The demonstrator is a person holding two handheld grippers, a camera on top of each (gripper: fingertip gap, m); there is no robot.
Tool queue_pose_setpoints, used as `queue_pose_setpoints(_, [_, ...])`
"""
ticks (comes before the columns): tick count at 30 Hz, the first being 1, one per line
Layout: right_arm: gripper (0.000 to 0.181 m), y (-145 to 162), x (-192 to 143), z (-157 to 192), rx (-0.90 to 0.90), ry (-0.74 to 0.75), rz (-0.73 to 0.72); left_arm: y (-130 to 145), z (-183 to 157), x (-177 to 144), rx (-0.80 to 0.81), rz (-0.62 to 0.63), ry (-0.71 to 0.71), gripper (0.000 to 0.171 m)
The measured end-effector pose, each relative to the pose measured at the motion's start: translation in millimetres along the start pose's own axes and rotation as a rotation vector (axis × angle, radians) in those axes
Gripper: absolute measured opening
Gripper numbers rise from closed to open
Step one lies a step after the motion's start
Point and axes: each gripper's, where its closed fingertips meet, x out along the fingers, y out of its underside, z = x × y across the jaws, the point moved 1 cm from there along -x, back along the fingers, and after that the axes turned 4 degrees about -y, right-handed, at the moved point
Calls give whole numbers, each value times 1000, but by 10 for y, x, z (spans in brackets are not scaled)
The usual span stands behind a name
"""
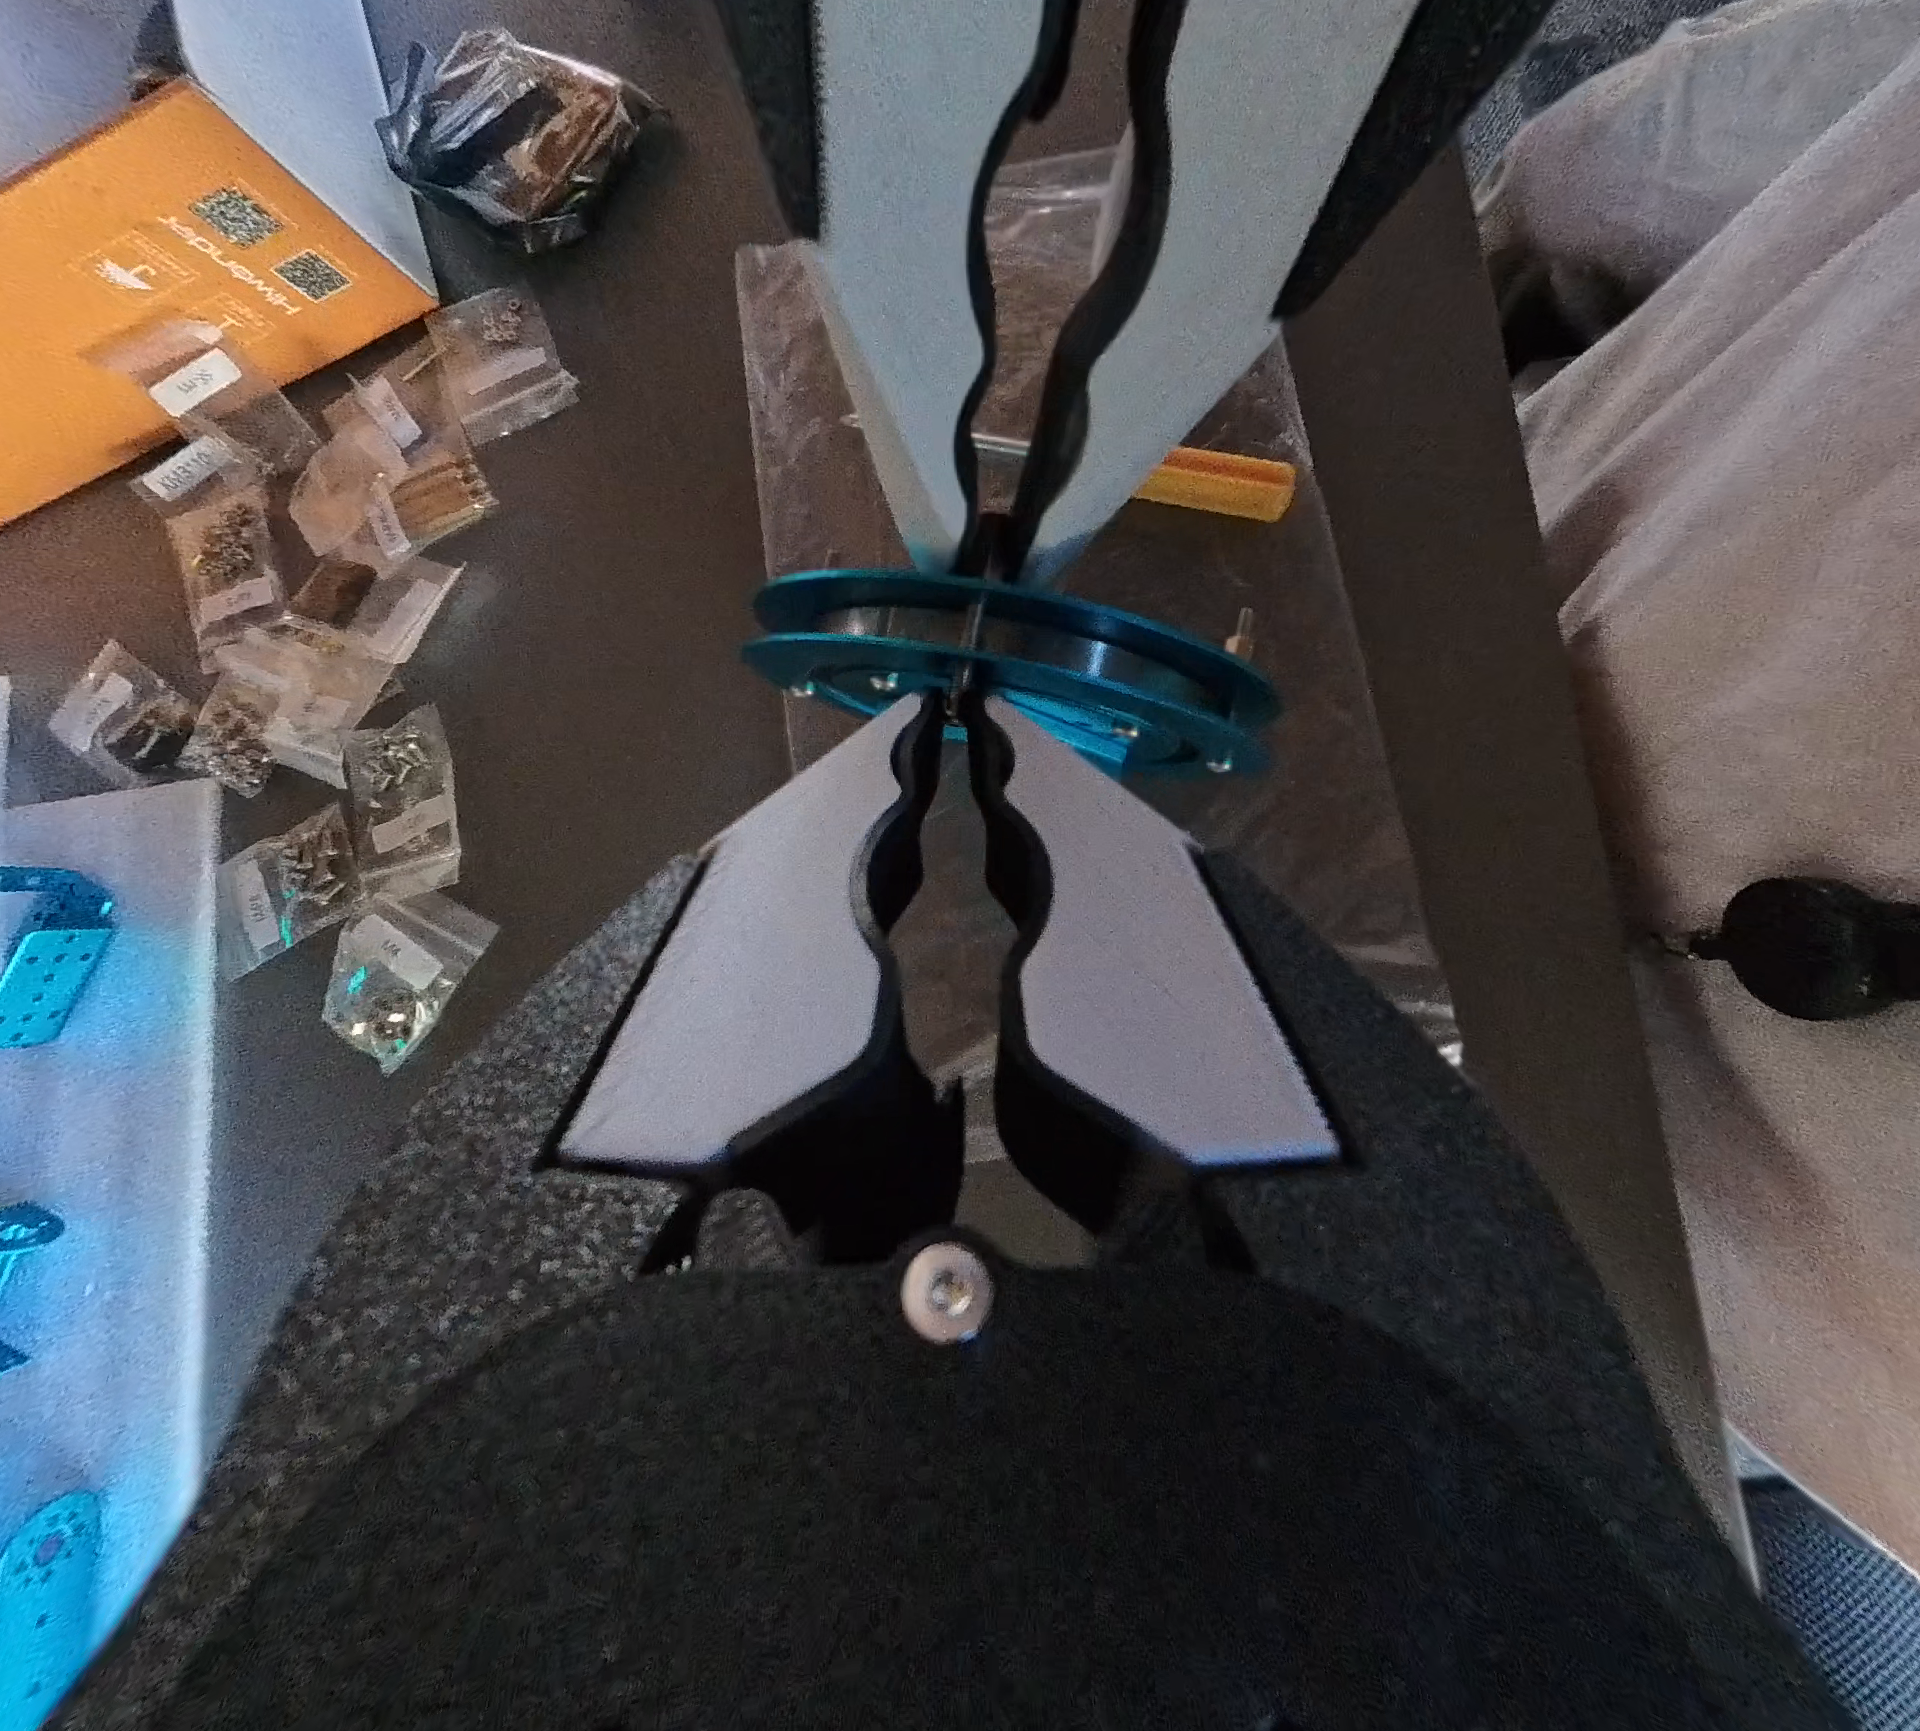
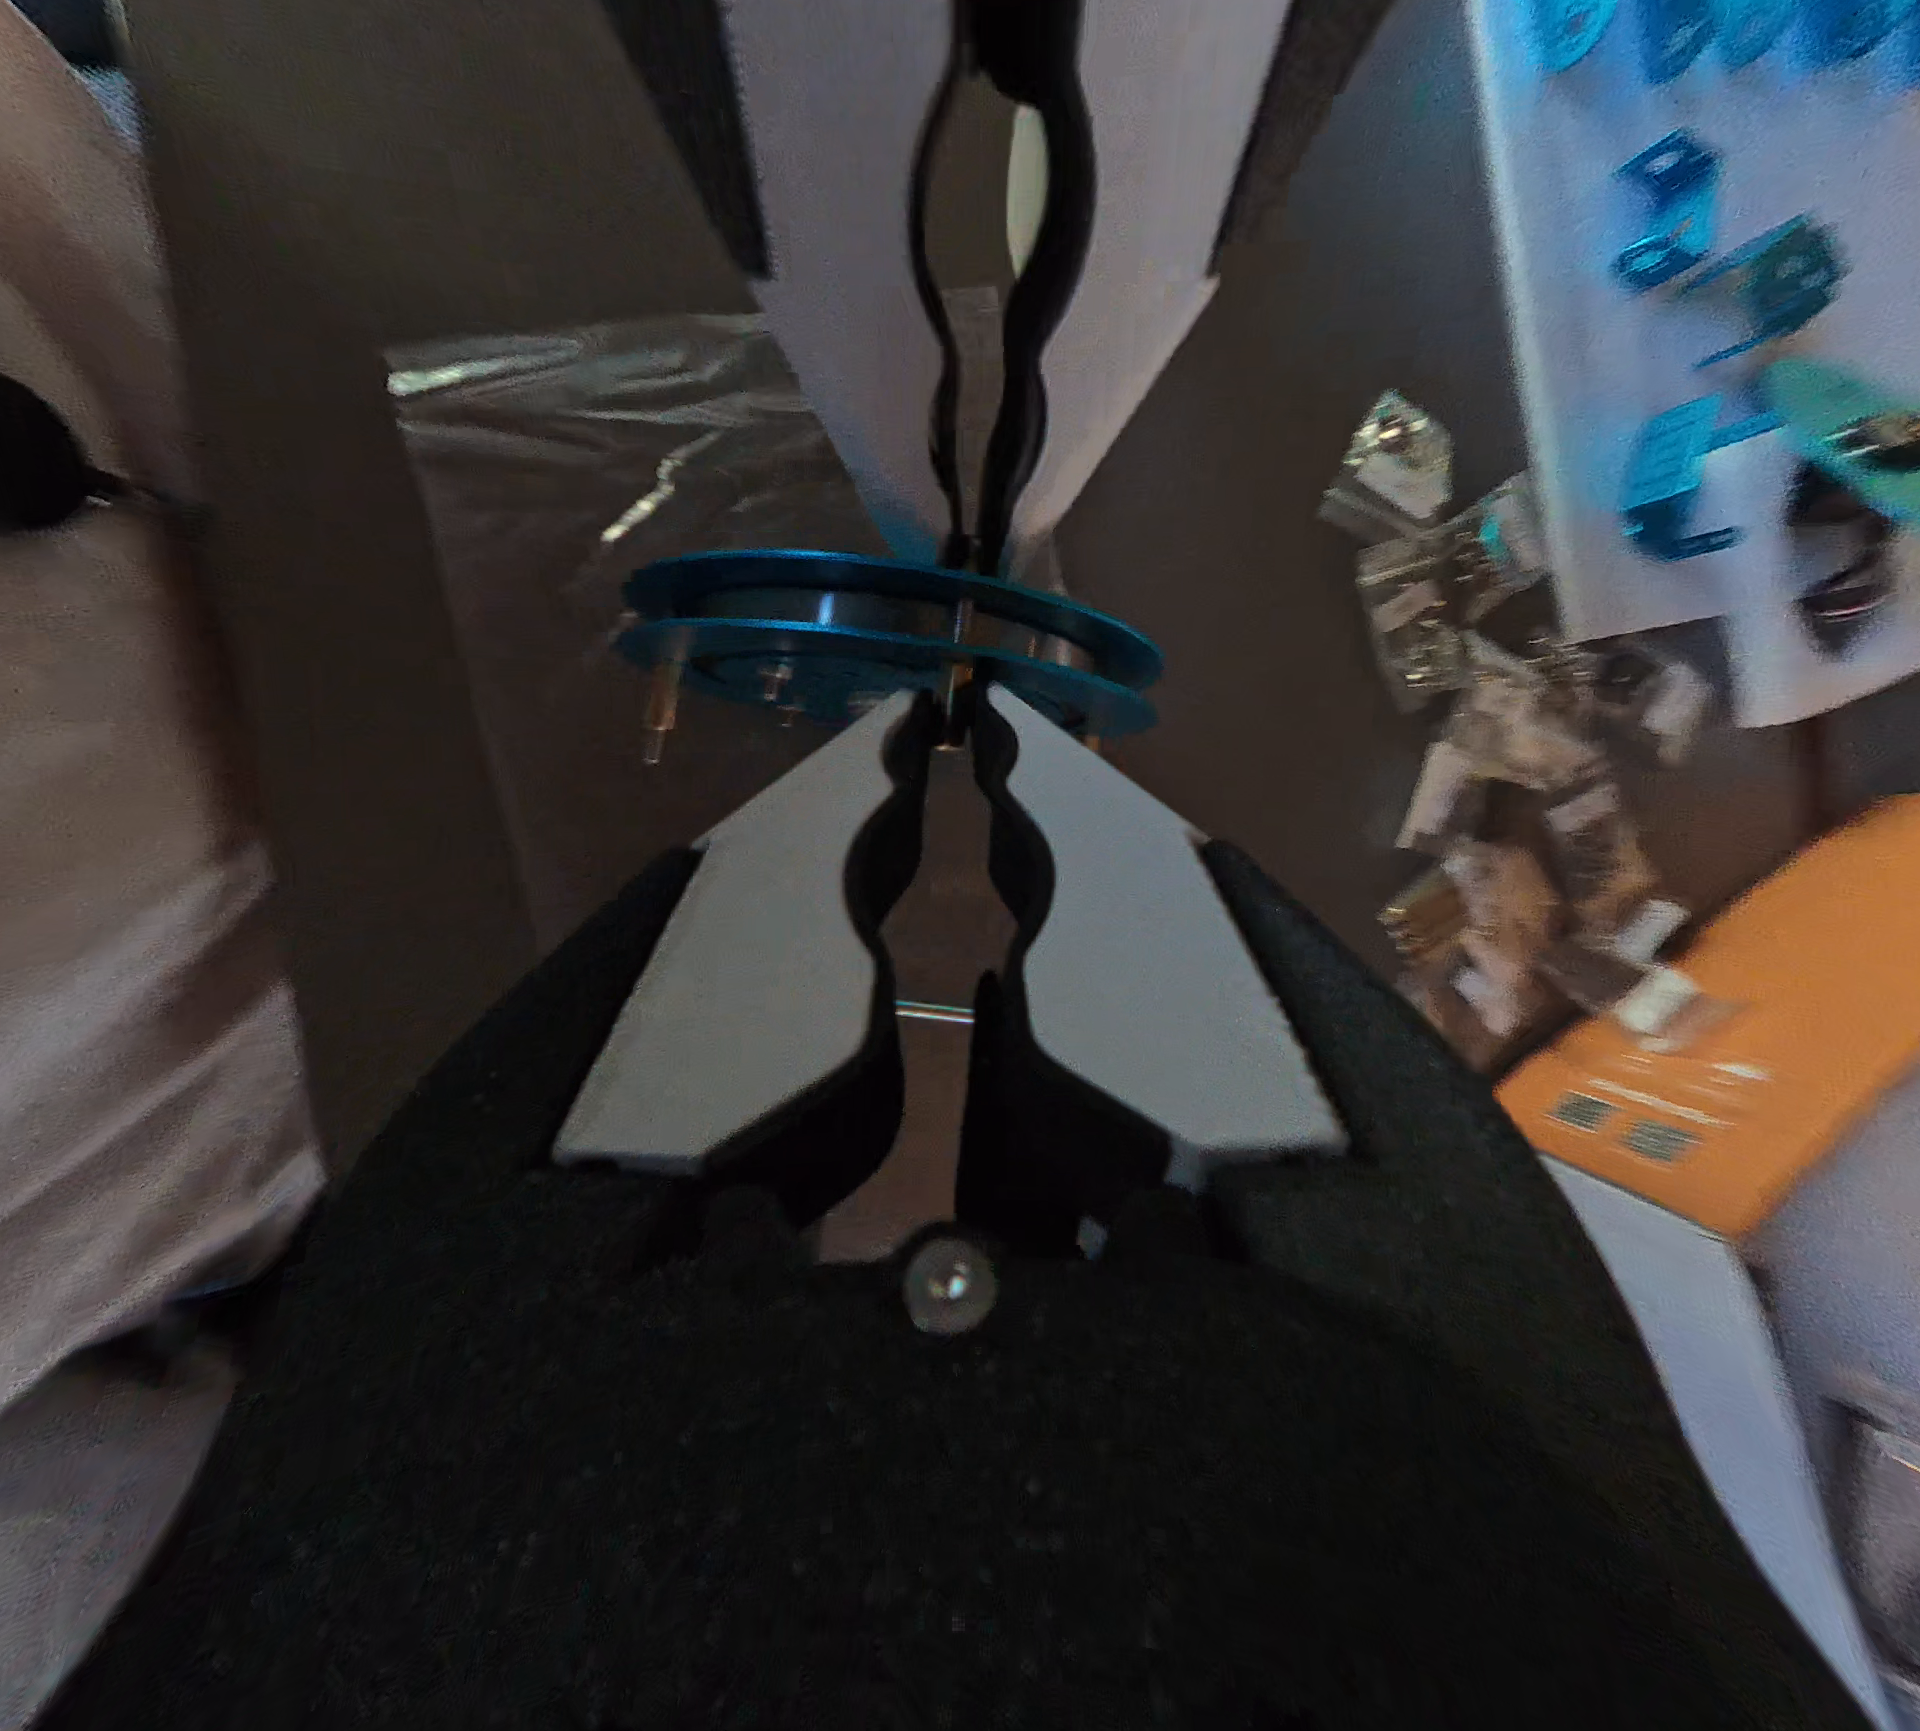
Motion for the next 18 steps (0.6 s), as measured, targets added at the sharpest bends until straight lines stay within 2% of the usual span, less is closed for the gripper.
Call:
queue_pose_setpoints(2, [4, 25, 1, -44, -22, 30, 40, -10, 11, 16, 72, 9, -37, 4])
queue_pose_setpoints(4, [4, 57, -20, 4, 103, -126, 51, -53, -17, 31, 271, -18, -154, 3])
queue_pose_setpoints(5, [4, 68, -43, 40, 238, -272, 28, -72, -32, 49, 440, -39, -272, 2])
queue_pose_setpoints(7, [4, 92, -81, 85, 633, -631, -36, -110, -33, 72, 802, -54, -585, 1])
queue_pose_setpoints(8, [3, 89, -104, 134, 814, -837, -61, -130, -38, 73, 903, -56, -690, 1])
queue_pose_setpoints(9, [3, 80, -112, 155, 911, -974, -101, -137, -21, 72, 944, -53, -747, 1])
queue_pose_setpoints(10, [4, 60, -113, 140, 977, -1046, -144, -127, 16, 72, 925, -43, -757, 2])
queue_pose_setpoints(11, [4, 43, -103, 107, 995, -1045, -180, -112, 52, 72, 856, -41, -732, 2])
queue_pose_setpoints(12, [4, 35, -91, 94, 929, -985, -198, -97, 74, 72, 757, -49, -683, 3])
queue_pose_setpoints(15, [4, 22, -37, 84, 638, -695, -189, -51, 58, 60, 456, -74, -496, 3])
queue_pose_setpoints(18, [6, -42, 14, 122, 389, -504, -218, 13, 25, 27, 316, -91, -374, 3])
